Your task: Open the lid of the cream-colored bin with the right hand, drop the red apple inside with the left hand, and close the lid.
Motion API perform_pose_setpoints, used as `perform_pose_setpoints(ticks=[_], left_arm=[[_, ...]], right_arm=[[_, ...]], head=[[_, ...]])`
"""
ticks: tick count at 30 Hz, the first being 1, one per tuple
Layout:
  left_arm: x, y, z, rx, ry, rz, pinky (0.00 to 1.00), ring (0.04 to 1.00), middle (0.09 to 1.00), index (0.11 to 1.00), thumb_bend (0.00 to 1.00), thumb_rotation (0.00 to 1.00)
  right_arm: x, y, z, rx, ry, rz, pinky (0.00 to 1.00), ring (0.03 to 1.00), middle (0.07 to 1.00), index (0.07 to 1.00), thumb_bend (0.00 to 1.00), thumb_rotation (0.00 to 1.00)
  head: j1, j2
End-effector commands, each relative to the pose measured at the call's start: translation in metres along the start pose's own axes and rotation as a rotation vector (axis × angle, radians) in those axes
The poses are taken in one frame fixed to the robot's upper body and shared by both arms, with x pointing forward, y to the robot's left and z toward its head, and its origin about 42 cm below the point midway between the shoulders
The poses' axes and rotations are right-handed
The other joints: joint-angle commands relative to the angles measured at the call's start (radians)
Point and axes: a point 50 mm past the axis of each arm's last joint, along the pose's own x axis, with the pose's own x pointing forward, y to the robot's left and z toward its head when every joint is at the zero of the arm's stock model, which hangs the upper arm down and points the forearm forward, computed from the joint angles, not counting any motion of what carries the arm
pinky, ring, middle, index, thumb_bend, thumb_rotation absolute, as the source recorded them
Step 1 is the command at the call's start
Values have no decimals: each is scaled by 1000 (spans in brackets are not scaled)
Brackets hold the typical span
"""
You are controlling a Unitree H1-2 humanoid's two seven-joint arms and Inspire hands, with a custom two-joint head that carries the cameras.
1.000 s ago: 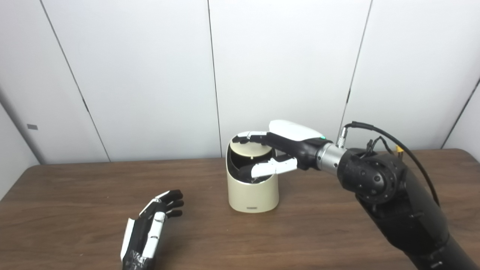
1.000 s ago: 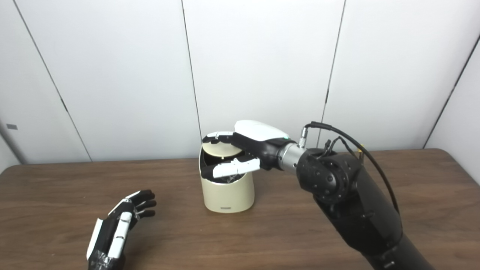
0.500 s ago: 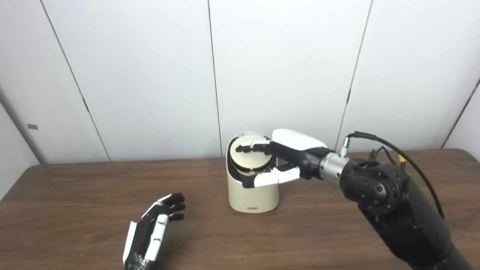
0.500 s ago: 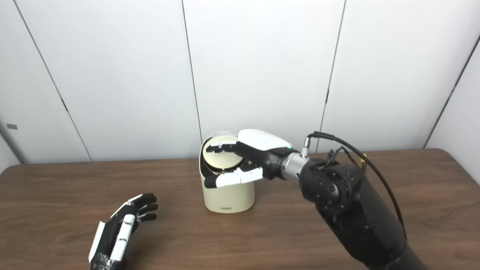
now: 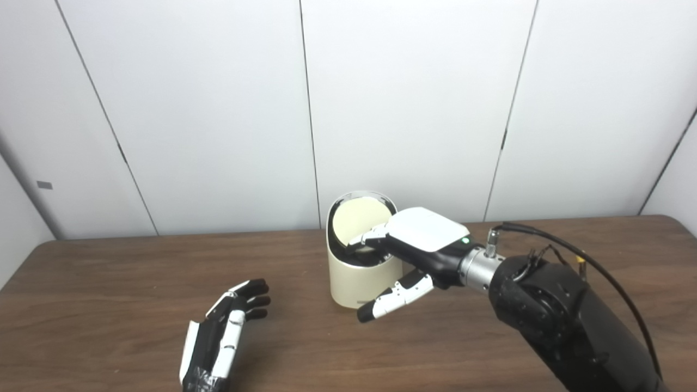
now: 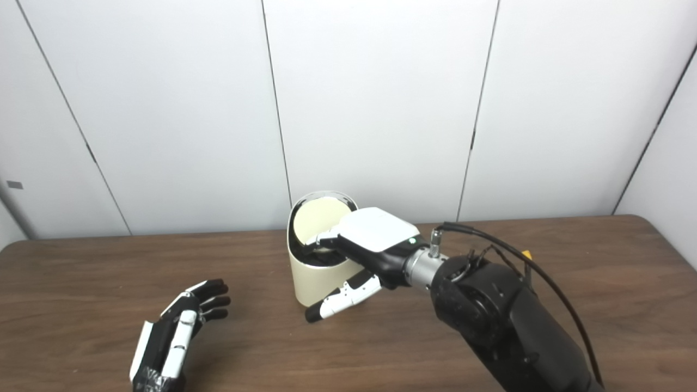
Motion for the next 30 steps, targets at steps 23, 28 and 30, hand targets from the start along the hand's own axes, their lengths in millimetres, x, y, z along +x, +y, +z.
perform_pose_setpoints(ticks=[23, 28, 30], left_arm=[[9, -2, 18, 1, -56, -1, 689, 719, 756, 750, 451, 827], [8, -1, 20, -6, -47, -3, 699, 724, 759, 756, 450, 825], [7, -1, 20, -5, -49, -3, 699, 725, 761, 757, 453, 823]], right_arm=[[2, -3, -9, -149, 25, 26, 882, 894, 860, 838, 845, 854], [1, 0, -13, -100, 37, 29, 871, 895, 876, 857, 860, 852], [1, 1, -14, -84, 38, 32, 859, 893, 880, 858, 861, 854]], head=[[-3, 6], [-4, 9], [-4, 13]])
